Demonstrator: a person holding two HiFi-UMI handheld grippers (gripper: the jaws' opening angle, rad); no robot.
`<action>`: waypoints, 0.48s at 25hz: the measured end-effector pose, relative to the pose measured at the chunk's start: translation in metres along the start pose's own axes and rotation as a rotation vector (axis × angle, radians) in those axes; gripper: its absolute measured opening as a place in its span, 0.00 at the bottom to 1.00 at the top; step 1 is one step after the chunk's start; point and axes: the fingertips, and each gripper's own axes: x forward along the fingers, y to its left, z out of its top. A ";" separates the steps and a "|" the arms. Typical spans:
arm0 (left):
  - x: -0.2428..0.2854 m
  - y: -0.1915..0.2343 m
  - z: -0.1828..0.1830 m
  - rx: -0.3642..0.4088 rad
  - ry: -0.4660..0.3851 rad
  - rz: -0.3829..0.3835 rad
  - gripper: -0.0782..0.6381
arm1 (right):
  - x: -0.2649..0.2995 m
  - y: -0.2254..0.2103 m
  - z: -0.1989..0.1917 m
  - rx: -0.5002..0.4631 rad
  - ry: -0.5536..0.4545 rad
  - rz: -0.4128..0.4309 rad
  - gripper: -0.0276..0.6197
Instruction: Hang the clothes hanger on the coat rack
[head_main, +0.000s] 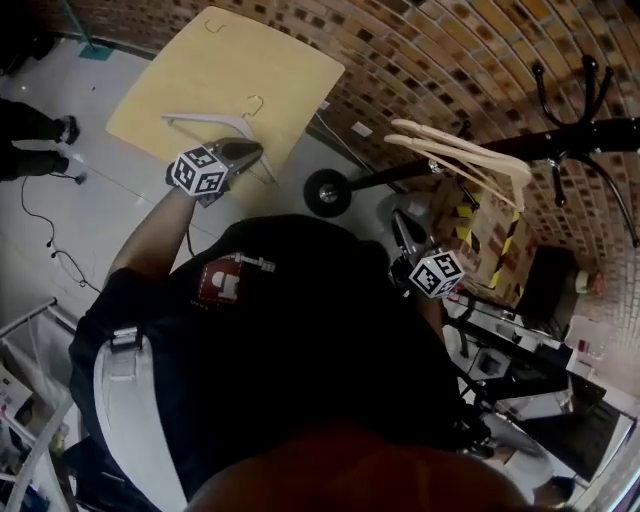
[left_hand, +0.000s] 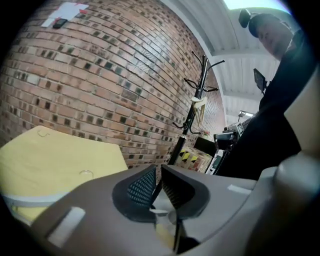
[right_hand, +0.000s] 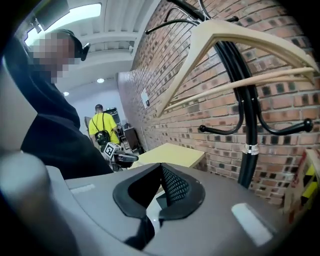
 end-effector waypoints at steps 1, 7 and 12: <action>-0.006 0.017 -0.003 0.008 0.024 0.011 0.12 | 0.013 0.005 -0.001 -0.005 0.012 0.006 0.06; -0.034 0.122 -0.016 0.099 0.189 0.125 0.28 | 0.123 0.037 0.001 -0.071 0.100 0.122 0.06; -0.061 0.199 -0.047 0.297 0.447 0.220 0.35 | 0.204 0.059 -0.019 -0.063 0.169 0.197 0.06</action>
